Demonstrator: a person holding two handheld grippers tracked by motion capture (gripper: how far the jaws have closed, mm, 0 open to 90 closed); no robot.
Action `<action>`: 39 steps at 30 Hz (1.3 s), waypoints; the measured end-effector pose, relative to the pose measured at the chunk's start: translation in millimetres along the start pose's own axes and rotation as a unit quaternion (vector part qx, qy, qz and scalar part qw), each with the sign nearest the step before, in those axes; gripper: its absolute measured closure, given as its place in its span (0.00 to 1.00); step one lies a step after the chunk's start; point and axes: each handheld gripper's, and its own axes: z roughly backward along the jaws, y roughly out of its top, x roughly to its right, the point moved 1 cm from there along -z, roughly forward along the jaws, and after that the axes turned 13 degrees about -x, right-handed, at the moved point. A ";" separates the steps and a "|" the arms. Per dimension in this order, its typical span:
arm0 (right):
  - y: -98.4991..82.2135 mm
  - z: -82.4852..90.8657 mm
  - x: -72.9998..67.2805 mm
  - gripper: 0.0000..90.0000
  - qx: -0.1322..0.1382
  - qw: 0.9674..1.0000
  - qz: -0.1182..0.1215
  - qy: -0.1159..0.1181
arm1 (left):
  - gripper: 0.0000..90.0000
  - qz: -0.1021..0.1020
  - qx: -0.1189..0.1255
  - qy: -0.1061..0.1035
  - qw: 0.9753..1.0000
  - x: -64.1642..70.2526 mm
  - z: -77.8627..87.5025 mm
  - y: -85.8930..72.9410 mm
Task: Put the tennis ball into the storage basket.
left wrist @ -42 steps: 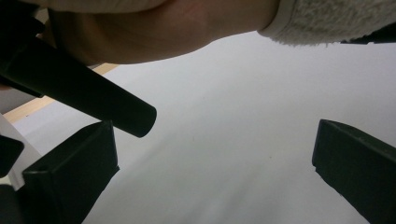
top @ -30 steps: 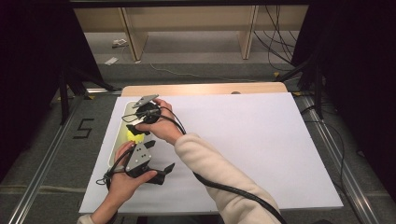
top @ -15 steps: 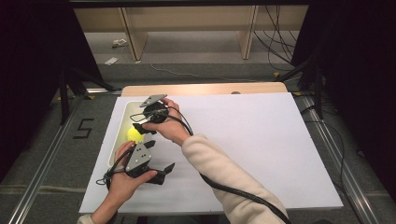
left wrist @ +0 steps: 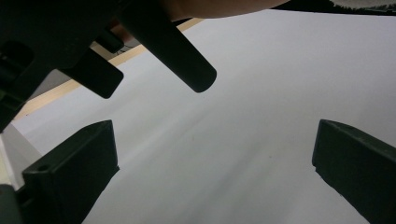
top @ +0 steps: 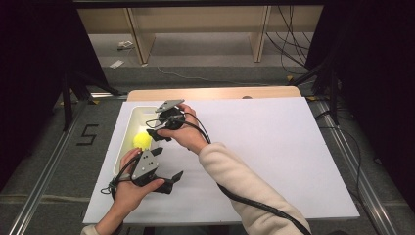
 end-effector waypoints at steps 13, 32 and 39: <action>-10.6 13.2 9.0 0.23 0.003 1.000 -0.008 -0.006 | 0.00 0.003 -0.001 -0.002 1.000 -0.3 0.0 -0.2; -38.9 36.7 29.7 0.23 0.002 0.999 -0.028 -0.026 | 0.00 0.003 0.000 -0.002 1.000 0.1 -0.4 0.0; -48.8 42.6 35.7 0.23 0.002 0.999 -0.040 -0.031 | 0.00 0.003 -0.001 -0.002 1.000 0.0 -0.4 0.0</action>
